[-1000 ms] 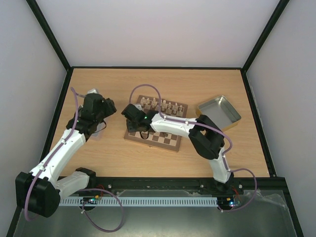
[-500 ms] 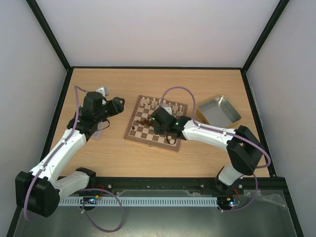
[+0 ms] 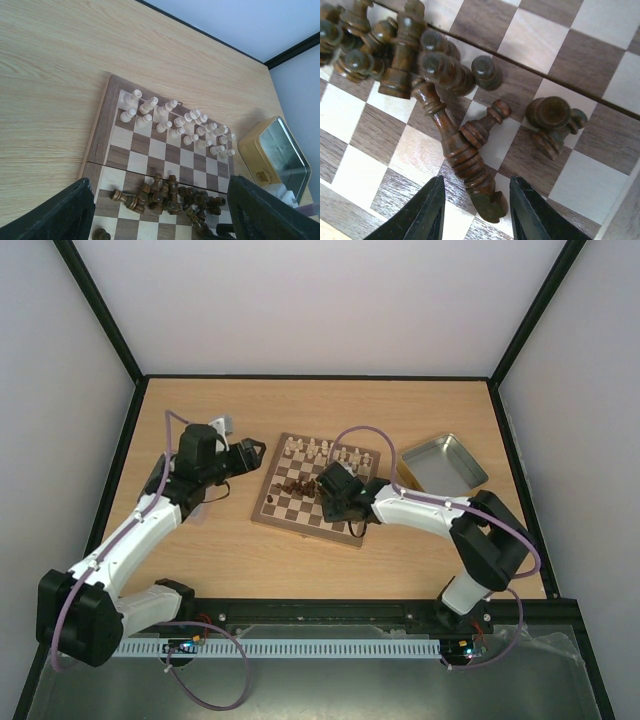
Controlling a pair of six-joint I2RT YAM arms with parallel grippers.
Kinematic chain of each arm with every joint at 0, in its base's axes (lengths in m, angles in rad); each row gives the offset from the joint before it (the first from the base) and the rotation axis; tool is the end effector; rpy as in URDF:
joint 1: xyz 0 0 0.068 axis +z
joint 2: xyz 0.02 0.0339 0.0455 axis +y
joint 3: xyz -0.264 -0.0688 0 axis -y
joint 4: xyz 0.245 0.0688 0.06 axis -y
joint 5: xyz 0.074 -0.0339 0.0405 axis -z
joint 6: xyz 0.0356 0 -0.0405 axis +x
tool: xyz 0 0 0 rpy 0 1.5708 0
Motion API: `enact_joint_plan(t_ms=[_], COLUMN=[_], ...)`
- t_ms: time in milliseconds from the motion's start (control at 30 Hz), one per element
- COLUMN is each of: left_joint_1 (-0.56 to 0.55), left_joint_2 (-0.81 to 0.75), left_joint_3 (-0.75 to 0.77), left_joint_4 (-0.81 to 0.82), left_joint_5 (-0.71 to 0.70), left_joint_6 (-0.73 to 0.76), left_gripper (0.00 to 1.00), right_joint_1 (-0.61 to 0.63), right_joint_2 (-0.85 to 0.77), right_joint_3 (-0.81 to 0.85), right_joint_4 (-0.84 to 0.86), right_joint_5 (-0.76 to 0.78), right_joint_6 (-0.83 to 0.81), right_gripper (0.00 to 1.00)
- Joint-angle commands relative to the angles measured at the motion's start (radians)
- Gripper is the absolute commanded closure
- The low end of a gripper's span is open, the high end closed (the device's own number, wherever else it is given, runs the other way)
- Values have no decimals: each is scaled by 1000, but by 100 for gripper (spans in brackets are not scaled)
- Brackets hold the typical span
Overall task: Set up the chess pieces on the board
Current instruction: Pick up the chess piece from the chessboard.
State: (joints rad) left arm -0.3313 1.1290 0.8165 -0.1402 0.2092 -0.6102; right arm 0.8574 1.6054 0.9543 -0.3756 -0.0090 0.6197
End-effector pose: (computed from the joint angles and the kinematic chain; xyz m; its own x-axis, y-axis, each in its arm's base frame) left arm 0.2402 -0.0904 0.2863 -0.6225 -0.3786 -0.6849 0.1685 0.7898 -0.5898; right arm 0.2073 0.2400 0.1828 -0.8967 -0.1486 -0.4169 -0.2928 0.9056 0.3069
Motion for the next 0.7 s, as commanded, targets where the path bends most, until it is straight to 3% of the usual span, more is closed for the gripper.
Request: enact_joint_plan(t_ms=[0,300,467,667], left_joint_1=[-4,-7,-6,-17], left_joint_2=[12,22,16,12], left_joint_3=[21,30,33,15], left_joint_4=[22,24,19,39], left_joint_5=[17,27,34,94], left_joint_6=[0,-2,0,-27], left_gripper=[25,25,25,24], right_joint_1=[-1,-2,-1,-1], right_joint_2=[36,86,88,8], right_joint_3=[21,30,33,-16], right_joint_4=[-27,-30,-48,7], right_joint_5=[-6,23,27,4], right_joint_6=[-69,-152,-201,-237], right_gripper=[66,76,88,89])
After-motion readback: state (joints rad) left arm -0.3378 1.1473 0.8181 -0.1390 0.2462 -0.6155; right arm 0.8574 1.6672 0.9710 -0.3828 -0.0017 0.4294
